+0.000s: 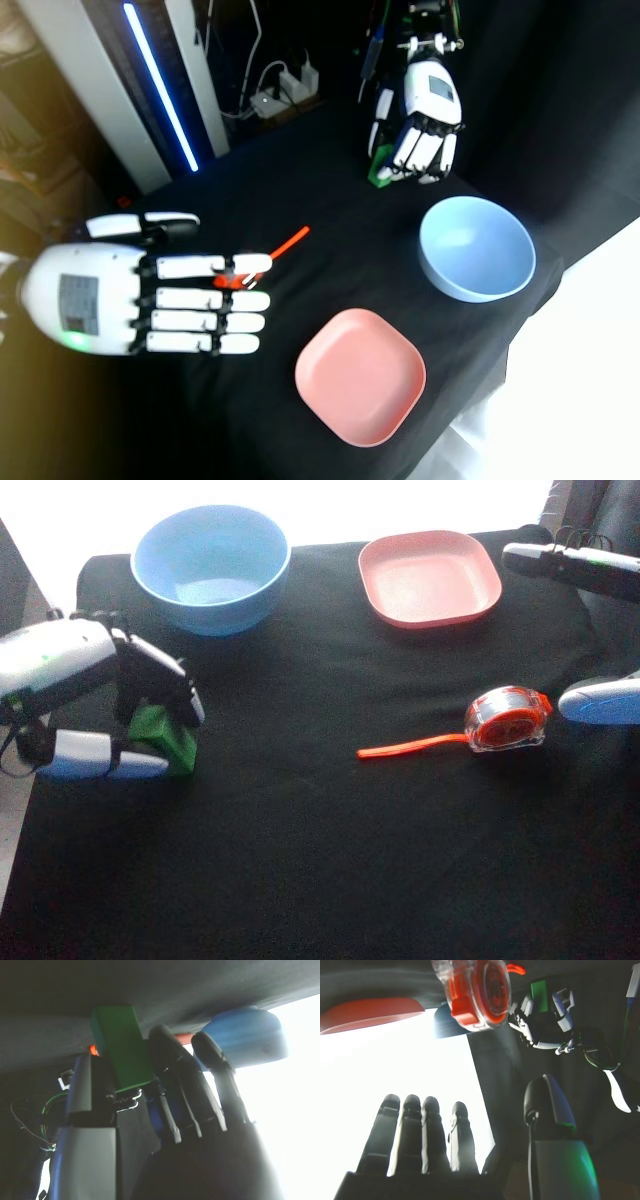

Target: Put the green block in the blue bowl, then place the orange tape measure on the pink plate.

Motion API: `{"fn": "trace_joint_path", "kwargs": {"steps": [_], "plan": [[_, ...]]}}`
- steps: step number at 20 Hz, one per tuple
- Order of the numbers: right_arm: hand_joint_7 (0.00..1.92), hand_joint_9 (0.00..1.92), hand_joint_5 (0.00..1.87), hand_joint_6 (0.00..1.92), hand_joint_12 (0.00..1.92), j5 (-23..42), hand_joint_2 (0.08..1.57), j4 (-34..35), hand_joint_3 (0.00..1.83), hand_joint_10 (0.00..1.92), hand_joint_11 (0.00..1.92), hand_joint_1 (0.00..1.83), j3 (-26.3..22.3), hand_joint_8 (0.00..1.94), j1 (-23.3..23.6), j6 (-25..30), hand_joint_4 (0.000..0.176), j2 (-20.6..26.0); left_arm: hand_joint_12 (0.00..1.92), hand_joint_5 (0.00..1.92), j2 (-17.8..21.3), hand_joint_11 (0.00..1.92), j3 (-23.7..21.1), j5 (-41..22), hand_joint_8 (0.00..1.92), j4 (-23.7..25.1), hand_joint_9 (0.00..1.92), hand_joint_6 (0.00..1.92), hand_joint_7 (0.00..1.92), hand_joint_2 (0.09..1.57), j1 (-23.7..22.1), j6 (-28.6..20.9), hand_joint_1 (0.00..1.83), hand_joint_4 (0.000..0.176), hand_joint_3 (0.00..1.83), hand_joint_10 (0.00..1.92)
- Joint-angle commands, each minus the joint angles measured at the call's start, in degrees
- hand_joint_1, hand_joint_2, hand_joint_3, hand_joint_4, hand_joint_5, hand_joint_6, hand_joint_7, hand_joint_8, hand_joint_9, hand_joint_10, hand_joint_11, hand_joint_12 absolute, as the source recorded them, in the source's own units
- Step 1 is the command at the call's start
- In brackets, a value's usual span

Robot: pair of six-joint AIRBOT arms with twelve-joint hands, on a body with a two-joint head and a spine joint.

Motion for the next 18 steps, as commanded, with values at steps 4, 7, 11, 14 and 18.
{"fn": "trace_joint_path", "kwargs": {"steps": [4, 7, 11, 14, 18], "plan": [[0.1, 0.08, 0.19, 0.01, 0.04, 6.3, 1.01, 2.6, 0.0, 0.01, 0.08, 0.82, 0.0, 0.01, 0.4, 0.5, 0.091, 0.0, 1.38, 1.1, 2.3, 0.58, -0.1, -13.4, 0.99, -1.1, 0.91, 0.53, 1.0, 1.09, -3.6, 0.5, 1.36, 0.0, 0.01, 1.2], [0.11, 0.08, 0.19, 0.01, 0.03, 6.3, 1.01, 2.6, 0.0, 0.01, 0.05, 0.84, 0.1, 0.01, 0.4, 0.5, 0.08, 0.0, 1.15, 1.04, 2.0, 0.82, 1.0, -11.1, 0.77, -1.2, 1.03, 0.69, 1.08, 1.07, -9.6, 4.5, 1.39, 0.0, 0.0, 1.13], [0.1, 0.06, 0.19, 0.0, 0.03, 6.3, 1.02, 2.5, 0.0, 0.0, 0.04, 0.91, 0.4, 0.0, 0.4, 0.5, 0.087, -0.2, 1.3, 1.05, -3.2, 0.85, 7.8, -1.3, 0.9, -0.9, 1.13, 0.75, 1.11, 1.07, -20.6, 6.5, 1.25, 0.0, 0.0, 0.69], [0.12, 0.08, 0.19, 0.0, 0.04, 6.3, 1.02, 2.1, 0.0, 0.01, 0.06, 0.91, 1.5, 0.01, 0.4, 0.6, 0.081, -0.9, 1.23, 1.05, -8.0, 0.89, 13.6, 8.5, 0.83, -2.5, 1.17, 0.77, 1.14, 1.07, -25.9, 10.2, 1.25, 0.0, 0.0, 0.6], [0.09, 0.05, 0.18, 0.0, 0.03, 6.3, 1.02, 1.2, 0.0, 0.01, 0.02, 0.94, 2.6, 0.01, 0.4, 1.5, 0.085, -1.8, 1.21, 1.11, -15.0, 0.91, 22.3, 20.6, 0.91, -3.5, 1.16, 0.62, 1.12, 1.06, -28.3, 11.0, 1.27, 0.0, 0.0, 0.61]]}}
